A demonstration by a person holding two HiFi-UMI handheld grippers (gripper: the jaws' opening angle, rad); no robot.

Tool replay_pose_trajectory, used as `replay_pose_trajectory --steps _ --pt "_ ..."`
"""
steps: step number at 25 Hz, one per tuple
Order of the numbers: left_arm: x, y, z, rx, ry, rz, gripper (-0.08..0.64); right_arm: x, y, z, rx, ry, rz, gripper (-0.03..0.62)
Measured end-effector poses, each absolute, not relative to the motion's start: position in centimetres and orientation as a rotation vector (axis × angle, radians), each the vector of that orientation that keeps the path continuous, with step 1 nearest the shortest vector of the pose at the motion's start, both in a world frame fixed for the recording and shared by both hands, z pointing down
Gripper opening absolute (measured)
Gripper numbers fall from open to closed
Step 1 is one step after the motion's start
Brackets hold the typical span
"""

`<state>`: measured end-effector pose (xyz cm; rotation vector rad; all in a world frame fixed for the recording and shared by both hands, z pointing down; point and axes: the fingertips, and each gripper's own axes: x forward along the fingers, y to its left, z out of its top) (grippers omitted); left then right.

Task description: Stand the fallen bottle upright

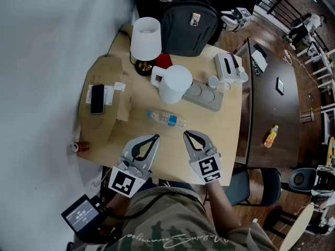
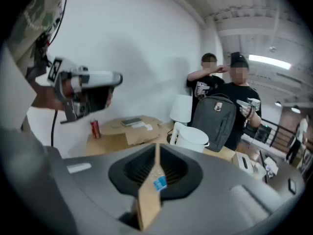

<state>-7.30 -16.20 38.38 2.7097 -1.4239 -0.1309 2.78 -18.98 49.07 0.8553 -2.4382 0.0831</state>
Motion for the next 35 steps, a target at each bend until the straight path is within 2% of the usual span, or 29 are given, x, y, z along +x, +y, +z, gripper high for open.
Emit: replay_pose_trajectory --steps 2,7,9,13,16,24,28,32,35 --pt "-6.7 -17.3 38.7 2.717 -1.427 -0.102 0.0 2.1 -21.5 53.5 0.696 -2.355 -0.012 0.223" --pt "-7.1 -19.8 39.7 2.682 -1.474 -0.066 0.0 -0.7 -24.6 67.8 0.208 -1.985 -0.13 0.244" --pt "-7.3 -20.6 40.4 2.647 -1.481 -0.047 0.0 -1.1 -24.7 72.9 0.049 -1.846 -0.113 0.357" --pt "-7.8 -21.0 41.8 2.598 -1.488 0.023 0.0 -1.9 -25.1 77.9 -0.07 -1.741 -0.094 0.356" --pt "-8.0 -21.3 42.8 2.577 -1.489 0.049 0.0 -1.5 -25.2 80.0 -0.082 -1.699 -0.107 0.305" --pt "-8.4 -22.3 43.3 2.569 -1.462 0.087 0.0 -1.7 -25.5 80.6 0.002 -1.775 -0.144 0.31" --pt "-8.5 -22.6 42.7 2.579 -1.457 0.086 0.0 -2.1 -26.2 75.4 0.218 -2.067 -0.098 0.308" --pt "-8.4 -22.2 43.0 2.583 -1.453 0.117 0.0 -2.3 -28.1 67.0 0.612 -2.58 0.104 0.308" --pt "-7.7 -21.7 43.2 2.586 -1.428 0.15 0.0 -1.1 -28.7 66.3 0.81 -2.747 0.2 0.308"
